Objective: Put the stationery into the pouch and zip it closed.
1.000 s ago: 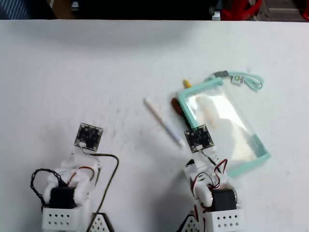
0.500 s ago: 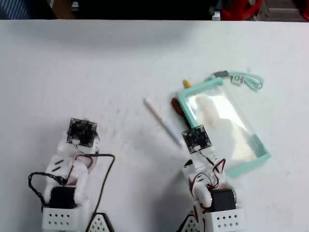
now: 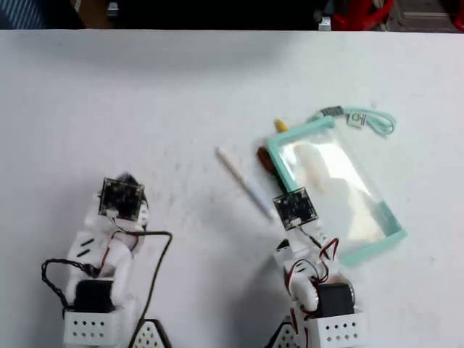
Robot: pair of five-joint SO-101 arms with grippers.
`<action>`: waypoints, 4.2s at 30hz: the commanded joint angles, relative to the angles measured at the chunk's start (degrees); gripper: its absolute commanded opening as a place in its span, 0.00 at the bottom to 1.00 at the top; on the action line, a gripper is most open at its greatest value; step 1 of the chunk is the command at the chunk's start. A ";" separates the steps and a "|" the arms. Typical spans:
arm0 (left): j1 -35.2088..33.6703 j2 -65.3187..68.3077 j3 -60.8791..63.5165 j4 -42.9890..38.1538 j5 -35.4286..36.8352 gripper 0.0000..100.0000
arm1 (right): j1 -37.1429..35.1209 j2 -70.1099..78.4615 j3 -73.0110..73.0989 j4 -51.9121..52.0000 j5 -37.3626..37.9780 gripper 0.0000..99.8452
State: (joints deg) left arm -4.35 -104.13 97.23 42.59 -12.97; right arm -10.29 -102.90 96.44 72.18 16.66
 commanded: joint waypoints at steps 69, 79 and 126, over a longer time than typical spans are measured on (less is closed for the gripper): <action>-3.30 -0.57 -1.23 6.95 -11.87 0.02 | -13.23 -0.04 0.44 -33.45 -0.53 0.21; -5.67 -0.57 -1.14 6.51 -12.40 0.02 | -13.14 -0.22 0.44 -30.64 -0.09 0.07; -0.13 -0.57 -0.26 9.32 -16.00 0.02 | -9.63 -0.31 0.44 -30.37 6.95 0.02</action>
State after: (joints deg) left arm -5.41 -104.13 97.23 51.82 -28.35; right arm -20.48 -102.81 96.44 41.58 22.55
